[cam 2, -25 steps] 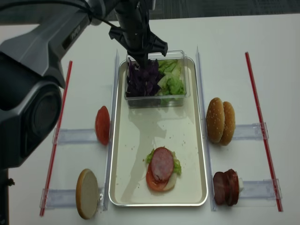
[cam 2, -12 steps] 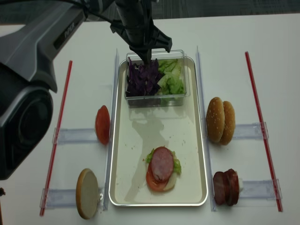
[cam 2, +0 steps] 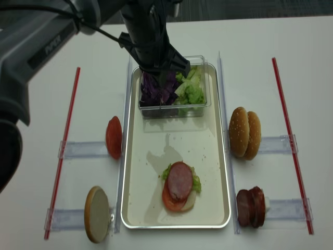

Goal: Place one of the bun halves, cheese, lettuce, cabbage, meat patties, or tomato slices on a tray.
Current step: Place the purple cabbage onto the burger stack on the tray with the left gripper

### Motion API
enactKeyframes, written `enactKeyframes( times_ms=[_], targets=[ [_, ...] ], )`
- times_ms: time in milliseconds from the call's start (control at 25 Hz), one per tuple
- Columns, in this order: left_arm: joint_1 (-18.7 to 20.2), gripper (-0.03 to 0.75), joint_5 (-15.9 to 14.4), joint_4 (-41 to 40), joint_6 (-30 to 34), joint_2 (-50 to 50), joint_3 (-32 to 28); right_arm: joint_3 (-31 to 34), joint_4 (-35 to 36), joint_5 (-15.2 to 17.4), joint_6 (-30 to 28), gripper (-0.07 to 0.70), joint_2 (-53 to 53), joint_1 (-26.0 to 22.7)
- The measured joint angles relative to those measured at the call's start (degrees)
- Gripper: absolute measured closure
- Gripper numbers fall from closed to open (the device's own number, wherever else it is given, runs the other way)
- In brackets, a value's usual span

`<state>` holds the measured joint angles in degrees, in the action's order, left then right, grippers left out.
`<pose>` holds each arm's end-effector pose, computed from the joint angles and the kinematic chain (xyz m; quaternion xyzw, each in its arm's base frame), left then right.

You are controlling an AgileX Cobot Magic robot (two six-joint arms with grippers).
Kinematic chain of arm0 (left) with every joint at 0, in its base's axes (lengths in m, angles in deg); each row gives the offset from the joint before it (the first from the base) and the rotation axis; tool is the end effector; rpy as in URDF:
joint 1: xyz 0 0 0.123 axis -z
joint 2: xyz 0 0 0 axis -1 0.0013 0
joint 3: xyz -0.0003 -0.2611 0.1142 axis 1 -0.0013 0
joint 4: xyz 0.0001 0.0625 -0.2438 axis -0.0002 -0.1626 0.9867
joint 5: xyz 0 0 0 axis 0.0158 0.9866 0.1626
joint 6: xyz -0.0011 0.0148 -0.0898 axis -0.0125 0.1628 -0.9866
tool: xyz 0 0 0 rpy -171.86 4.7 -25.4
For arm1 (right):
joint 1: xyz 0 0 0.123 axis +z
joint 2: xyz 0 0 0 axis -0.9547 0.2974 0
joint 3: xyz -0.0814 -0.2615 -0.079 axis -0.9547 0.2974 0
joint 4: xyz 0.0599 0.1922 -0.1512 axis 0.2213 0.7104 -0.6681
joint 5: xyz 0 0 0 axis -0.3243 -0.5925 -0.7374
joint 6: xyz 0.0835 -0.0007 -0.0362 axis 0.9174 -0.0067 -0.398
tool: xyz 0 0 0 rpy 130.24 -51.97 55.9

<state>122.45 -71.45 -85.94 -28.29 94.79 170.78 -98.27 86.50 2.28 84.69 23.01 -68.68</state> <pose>0.3433 -0.2247 0.2873 0.2436 0.9611 -0.0654 0.1125 -0.0083 0.0054 0.2664 -0.0304 0.8705 0.0549 0.4882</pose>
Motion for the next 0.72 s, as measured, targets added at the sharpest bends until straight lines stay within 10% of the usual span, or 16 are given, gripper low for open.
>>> enactKeyframes(
  times_ms=[720],
  targets=[
    [10.0,0.735,0.1,0.0,1.8,-9.8,-15.0,0.0,0.0,0.0,0.0,0.186,0.0,0.0]
  ],
)
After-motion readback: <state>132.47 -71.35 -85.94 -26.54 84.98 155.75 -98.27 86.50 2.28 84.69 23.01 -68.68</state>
